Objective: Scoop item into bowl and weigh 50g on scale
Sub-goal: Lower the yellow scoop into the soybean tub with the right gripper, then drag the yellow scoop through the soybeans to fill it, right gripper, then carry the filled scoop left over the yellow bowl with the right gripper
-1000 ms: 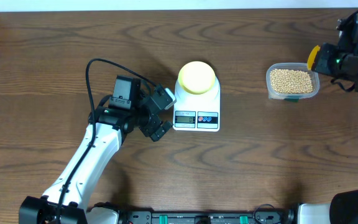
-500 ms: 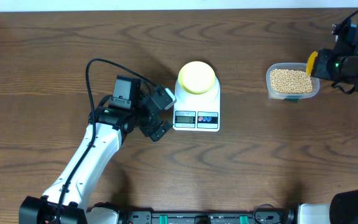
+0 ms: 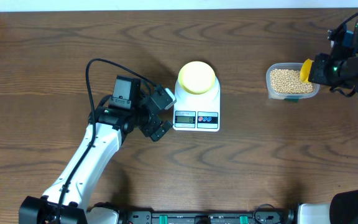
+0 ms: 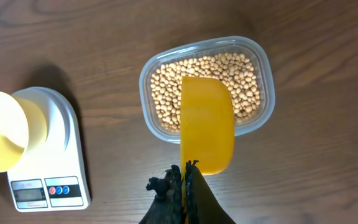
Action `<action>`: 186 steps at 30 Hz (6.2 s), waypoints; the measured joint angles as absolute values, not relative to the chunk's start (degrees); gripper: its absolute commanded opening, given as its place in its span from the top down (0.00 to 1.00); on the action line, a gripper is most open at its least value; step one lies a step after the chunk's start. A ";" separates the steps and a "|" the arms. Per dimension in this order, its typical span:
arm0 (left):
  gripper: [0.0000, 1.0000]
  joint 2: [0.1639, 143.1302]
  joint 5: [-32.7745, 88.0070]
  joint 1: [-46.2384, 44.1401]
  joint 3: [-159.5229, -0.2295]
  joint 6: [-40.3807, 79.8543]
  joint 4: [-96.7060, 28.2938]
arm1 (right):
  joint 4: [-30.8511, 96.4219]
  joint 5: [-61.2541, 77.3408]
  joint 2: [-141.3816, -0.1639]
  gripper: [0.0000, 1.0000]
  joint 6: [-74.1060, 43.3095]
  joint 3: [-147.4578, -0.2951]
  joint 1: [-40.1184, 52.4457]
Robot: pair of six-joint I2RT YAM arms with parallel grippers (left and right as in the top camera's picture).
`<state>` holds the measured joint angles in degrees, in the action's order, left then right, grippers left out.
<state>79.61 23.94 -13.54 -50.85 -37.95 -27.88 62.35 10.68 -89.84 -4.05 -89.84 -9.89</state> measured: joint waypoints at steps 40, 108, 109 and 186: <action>0.02 79.61 23.94 -13.54 -50.85 -37.95 -27.88 | 57.04 -0.84 -100.90 0.99 1.30 -89.95 -9.78; 0.02 79.61 23.94 -13.54 -50.85 -37.98 -27.88 | 52.14 29.78 -110.65 0.99 9.87 -84.53 -17.67; 0.02 79.61 23.94 -13.54 -50.85 -37.98 -27.88 | 52.23 30.50 -111.00 0.99 9.87 -84.53 -17.67; 0.02 79.61 23.94 -13.54 -50.85 -37.95 -27.86 | 43.31 76.77 -113.95 0.99 4.21 -84.05 -10.11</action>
<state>79.61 23.94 -13.54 -50.85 -37.95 -27.86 43.31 76.77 -113.95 4.21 -84.05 -10.11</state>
